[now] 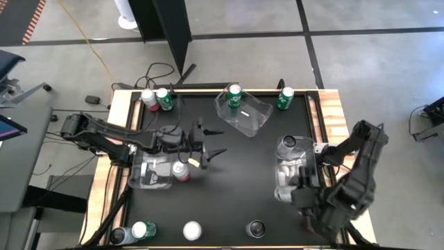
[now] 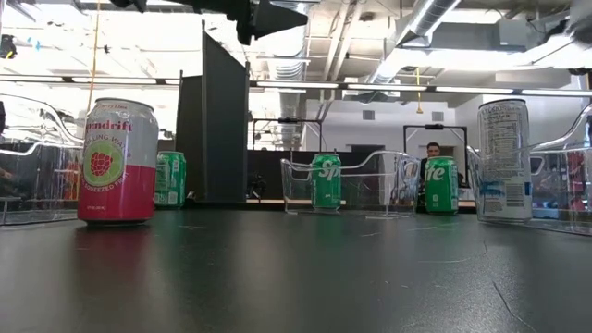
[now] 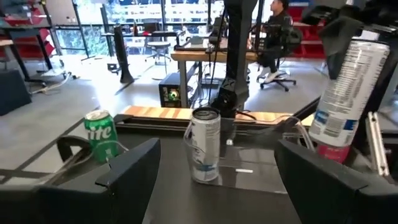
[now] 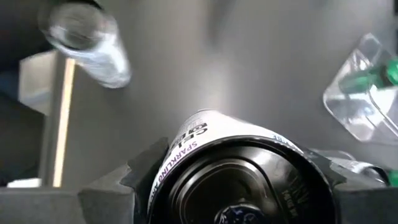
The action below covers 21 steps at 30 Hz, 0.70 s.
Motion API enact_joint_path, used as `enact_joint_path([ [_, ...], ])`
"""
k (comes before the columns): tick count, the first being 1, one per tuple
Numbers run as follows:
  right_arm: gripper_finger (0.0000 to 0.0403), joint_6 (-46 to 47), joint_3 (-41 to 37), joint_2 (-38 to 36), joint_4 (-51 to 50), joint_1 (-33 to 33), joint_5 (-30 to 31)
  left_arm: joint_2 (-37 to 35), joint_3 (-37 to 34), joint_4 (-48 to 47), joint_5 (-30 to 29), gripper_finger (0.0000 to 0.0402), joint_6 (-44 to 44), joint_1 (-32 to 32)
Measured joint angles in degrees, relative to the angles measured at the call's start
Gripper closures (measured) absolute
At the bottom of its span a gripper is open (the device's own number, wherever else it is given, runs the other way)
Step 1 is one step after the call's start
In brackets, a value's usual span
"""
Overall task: Sort soda cans
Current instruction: Put the right white blue soda can into the right transparent bin
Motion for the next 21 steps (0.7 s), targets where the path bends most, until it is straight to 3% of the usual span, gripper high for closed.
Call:
enact_joint_path([
  [9,0.0137,0.82,-10.19,-4.81,-0.12,-10.01,-1.2,-1.31,2.73,-4.87,0.66,0.0093,5.26,2.53],
  [21,0.0137,12.48,-26.84,-19.66,3.97,-11.87,0.89,-7.82,2.09,-12.21,5.13,0.0093,9.62,7.39],
])
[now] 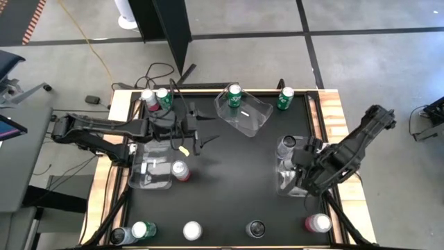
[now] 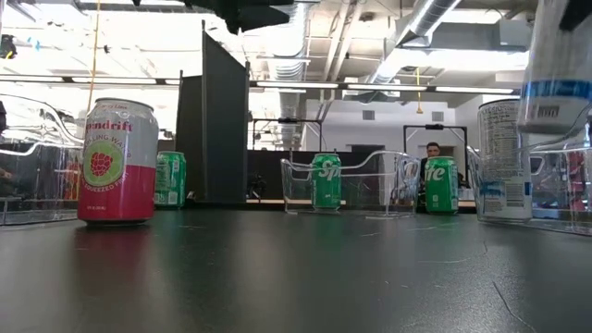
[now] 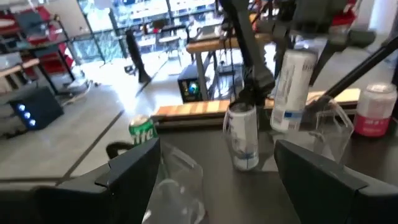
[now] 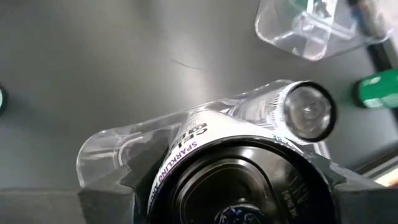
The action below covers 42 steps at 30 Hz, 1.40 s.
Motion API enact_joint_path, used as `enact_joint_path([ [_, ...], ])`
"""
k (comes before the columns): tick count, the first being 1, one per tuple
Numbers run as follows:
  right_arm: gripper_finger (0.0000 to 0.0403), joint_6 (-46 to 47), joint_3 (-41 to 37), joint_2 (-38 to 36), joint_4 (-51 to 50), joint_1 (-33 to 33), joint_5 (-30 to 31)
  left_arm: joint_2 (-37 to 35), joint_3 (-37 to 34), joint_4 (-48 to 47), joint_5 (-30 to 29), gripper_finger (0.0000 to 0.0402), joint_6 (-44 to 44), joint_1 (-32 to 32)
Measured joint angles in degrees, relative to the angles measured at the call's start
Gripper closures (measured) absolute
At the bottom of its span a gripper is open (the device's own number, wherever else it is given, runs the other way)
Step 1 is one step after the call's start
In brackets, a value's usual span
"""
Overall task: Sort soda cans
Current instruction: Put the right white blue soda can into the right transparent bin
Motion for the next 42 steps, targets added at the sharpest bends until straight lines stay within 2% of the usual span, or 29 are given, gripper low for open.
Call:
enact_joint_path([
  [7,0.0137,-3.85,-6.46,-1.08,6.16,-6.74,-3.69,0.02,0.0,-0.06,5.65,0.0093,0.58,3.61],
  [12,0.0137,-8.2,-7.78,-0.58,9.51,-11.97,-5.34,0.04,0.0,-0.64,8.71,0.0093,0.44,5.74],
  [22,0.0137,-11.4,-13.63,-0.49,15.26,-18.86,-8.85,0.04,-0.02,-1.15,10.12,0.0093,0.86,6.61],
  [32,0.0137,-11.37,-17.25,-0.49,18.31,-21.83,-9.45,0.04,-0.01,-1.09,10.1,0.0093,0.74,6.61],
  [42,0.0137,-10.41,-17.74,-0.49,19.08,-20.27,-11.58,0.04,-0.02,-1.05,10.08,0.0093,0.73,6.61],
])
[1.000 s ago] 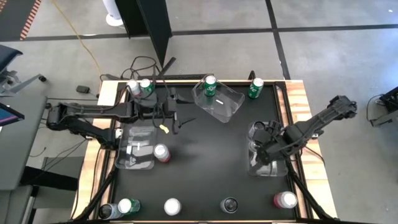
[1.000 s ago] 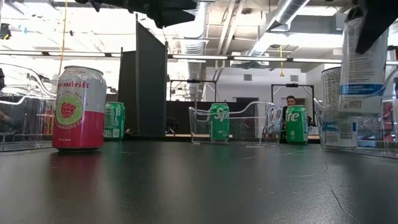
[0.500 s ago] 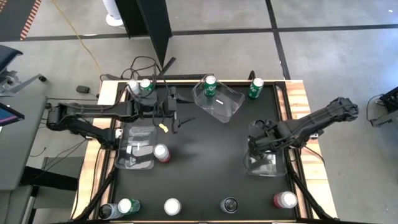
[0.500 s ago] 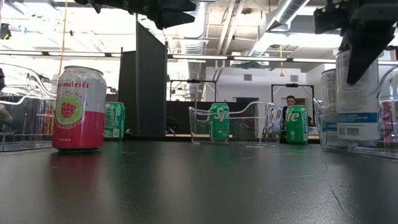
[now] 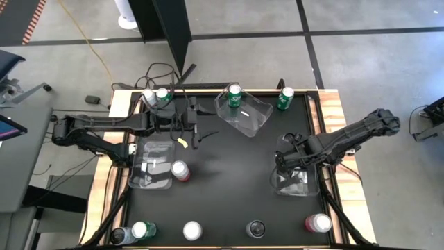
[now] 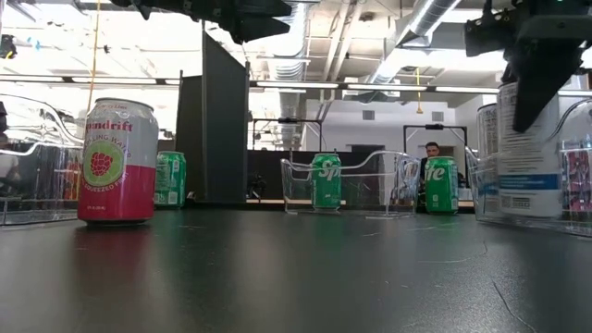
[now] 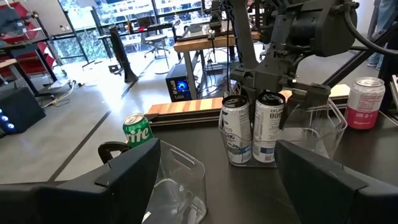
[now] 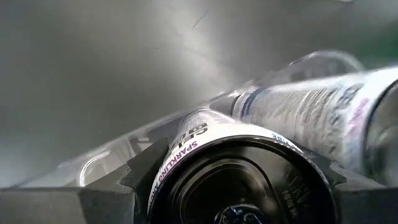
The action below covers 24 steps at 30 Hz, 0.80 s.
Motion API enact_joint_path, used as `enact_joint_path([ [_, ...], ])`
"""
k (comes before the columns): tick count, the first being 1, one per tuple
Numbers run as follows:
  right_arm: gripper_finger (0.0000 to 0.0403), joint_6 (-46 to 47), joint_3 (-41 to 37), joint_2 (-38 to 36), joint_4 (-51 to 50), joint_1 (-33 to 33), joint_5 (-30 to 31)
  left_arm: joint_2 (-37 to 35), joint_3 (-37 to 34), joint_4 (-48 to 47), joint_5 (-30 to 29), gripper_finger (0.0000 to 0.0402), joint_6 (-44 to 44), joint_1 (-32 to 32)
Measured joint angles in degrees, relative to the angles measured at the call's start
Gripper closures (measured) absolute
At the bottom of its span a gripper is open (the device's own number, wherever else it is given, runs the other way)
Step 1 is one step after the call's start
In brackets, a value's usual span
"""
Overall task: Sort soda cans
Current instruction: Put the right white blue soda can into the right transparent bin
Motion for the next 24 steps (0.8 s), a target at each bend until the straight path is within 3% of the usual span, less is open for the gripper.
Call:
enact_joint_path([
  [5,0.0137,4.09,0.0,0.0,-1.0,4.18,-2.08,0.0,0.0,0.0,0.0,0.0093,0.0,0.0],
  [10,0.0137,8.29,0.0,0.0,-3.25,6.03,-0.37,0.0,0.0,0.0,0.0,0.0093,-0.03,0.0],
  [24,0.0137,4.38,-0.09,0.0,-0.31,-2.66,1.69,0.0,0.0,0.02,-0.02,0.0093,-0.46,0.0],
])
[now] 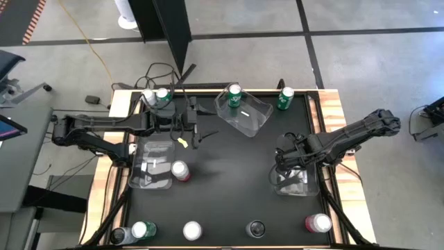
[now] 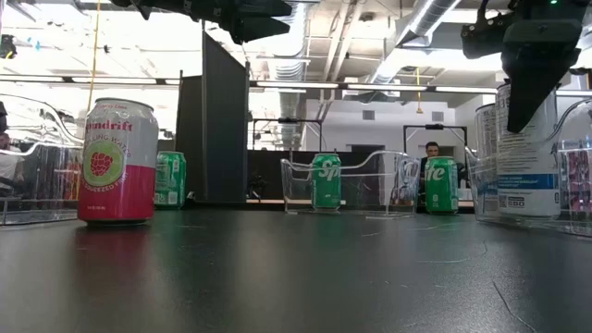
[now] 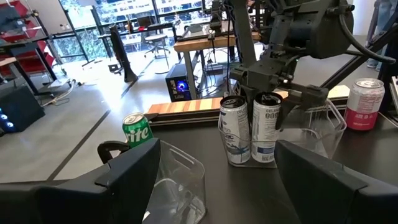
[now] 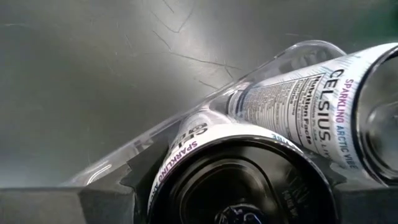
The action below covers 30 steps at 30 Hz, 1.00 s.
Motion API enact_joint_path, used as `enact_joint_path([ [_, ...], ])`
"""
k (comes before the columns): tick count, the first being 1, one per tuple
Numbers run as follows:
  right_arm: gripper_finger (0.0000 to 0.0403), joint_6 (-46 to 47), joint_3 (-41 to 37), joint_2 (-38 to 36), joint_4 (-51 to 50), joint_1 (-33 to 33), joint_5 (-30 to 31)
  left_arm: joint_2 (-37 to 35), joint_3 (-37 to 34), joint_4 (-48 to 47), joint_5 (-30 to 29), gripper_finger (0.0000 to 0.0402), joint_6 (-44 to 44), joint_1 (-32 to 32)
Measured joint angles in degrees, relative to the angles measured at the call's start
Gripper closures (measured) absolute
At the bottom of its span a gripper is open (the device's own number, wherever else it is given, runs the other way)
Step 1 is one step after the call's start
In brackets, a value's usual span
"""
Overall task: Sort soda cans
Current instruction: Put the right white blue soda can into the right transparent bin
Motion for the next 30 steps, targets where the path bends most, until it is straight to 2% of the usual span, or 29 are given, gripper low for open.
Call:
enact_joint_path([
  [14,0.0134,1.1,-2.08,-0.11,3.18,-1.47,-0.02,0.0,-0.02,-0.21,0.0,0.0093,-0.11,0.0],
  [22,0.0036,0.79,-2.2,0.0,3.49,-1.47,0.03,0.0,-0.02,-0.23,0.0,0.0093,-0.2,0.0],
  [26,0.0012,0.11,-2.2,0.0,3.43,-1.47,0.03,0.0,-0.02,-0.28,0.0,0.0093,-0.2,0.0],
  [30,0.0006,-0.32,-2.2,0.0,3.36,-1.4,0.03,0.0,-0.02,-0.31,0.0,0.0093,-0.2,0.0],
])
